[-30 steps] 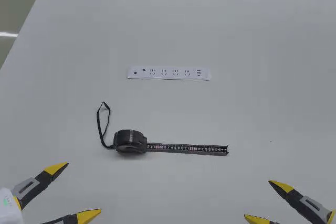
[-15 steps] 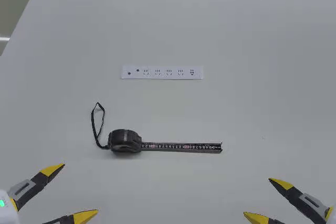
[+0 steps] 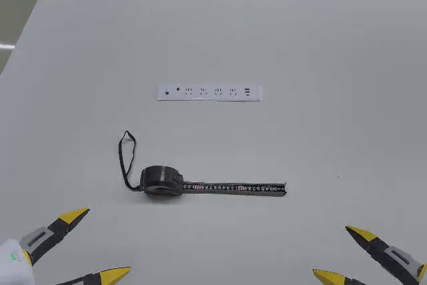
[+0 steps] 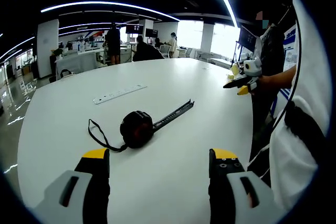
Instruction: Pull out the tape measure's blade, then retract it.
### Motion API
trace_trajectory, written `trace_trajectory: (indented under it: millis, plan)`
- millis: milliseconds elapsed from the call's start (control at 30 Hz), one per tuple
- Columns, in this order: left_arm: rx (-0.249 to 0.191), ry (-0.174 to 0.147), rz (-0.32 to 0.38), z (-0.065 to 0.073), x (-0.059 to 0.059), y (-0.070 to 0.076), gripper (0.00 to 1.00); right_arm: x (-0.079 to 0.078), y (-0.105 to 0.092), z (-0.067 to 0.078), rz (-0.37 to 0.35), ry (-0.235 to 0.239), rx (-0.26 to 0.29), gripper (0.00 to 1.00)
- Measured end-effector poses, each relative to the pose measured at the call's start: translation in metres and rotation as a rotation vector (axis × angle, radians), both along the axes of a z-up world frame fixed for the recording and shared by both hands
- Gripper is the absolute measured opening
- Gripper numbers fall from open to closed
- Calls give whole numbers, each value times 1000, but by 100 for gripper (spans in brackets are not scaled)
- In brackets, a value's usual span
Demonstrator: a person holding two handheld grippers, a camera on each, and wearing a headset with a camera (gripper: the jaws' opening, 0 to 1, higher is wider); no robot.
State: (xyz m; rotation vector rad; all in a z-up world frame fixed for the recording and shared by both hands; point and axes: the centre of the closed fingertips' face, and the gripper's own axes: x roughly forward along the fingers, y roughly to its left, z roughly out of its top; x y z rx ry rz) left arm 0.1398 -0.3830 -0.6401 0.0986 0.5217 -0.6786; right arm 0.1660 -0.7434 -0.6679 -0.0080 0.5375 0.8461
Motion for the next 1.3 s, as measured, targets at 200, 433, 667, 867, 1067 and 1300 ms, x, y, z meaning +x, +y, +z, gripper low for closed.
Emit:
trace_trajectory:
  millis: [200,433,667,867,1067,1300]
  plan:
    - [11,-3,-34,1,4,-4,77,2,1,-1,7,1,-1,68]
    - [11,-12,-56,4,15,-8,77,4,5,-3,23,4,1,67]
    - [27,-14,-80,-2,24,-9,77,10,7,-3,41,-7,-10,67]
    - [31,-6,-83,-18,30,-13,77,16,8,-5,44,-8,-10,67]
    - [33,2,-67,-29,34,-16,77,20,9,-5,44,-10,-6,67]
    - [38,18,-52,-37,37,-20,77,24,14,-7,51,-10,-1,67]
